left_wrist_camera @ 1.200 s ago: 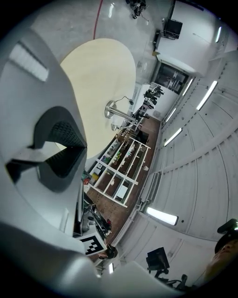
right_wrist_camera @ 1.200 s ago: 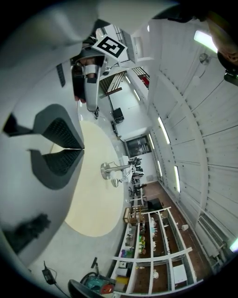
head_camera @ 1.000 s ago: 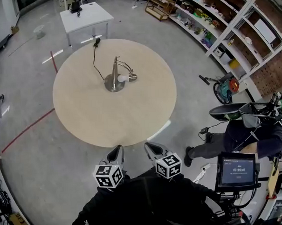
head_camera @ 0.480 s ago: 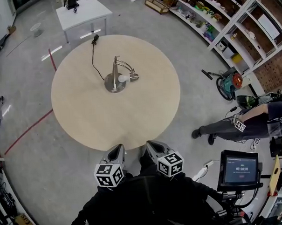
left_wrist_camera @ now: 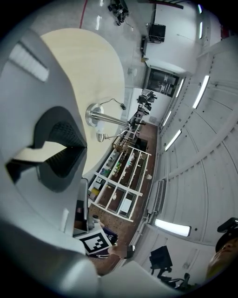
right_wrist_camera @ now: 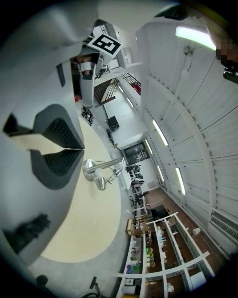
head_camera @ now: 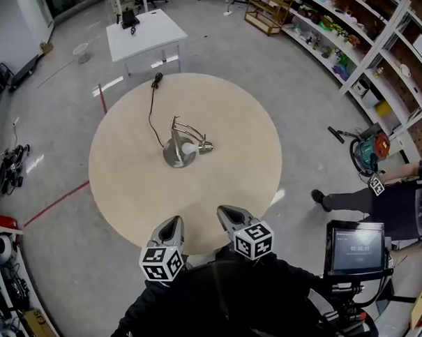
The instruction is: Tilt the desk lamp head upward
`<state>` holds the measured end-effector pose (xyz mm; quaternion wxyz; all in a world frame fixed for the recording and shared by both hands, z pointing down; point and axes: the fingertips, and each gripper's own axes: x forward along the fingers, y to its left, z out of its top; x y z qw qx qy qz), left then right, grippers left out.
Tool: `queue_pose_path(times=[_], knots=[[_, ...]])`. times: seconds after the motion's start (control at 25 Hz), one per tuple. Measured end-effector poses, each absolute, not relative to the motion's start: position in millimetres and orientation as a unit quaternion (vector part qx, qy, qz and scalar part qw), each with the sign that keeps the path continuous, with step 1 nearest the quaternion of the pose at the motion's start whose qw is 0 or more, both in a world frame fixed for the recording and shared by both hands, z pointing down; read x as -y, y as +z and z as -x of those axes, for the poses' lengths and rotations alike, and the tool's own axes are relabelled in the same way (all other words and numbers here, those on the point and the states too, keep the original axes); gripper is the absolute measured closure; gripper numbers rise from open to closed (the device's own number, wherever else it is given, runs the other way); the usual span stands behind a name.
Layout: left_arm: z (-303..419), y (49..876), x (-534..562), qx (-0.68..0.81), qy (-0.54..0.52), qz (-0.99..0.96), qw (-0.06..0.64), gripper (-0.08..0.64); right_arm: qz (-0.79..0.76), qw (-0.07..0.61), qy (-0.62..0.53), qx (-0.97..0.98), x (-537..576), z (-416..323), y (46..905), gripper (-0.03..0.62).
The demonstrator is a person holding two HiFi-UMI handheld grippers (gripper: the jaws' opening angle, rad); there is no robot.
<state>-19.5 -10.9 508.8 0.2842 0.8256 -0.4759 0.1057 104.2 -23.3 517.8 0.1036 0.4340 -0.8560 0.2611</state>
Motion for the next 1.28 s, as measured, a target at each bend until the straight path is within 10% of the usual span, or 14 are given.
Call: queue_pose_path(times=[1.28], knots=[[-27,534,106,0.396,0.097,-0.854,0.323,0.554,-0.549,0.127,0.286,0.775,101,-177,531,0.584]])
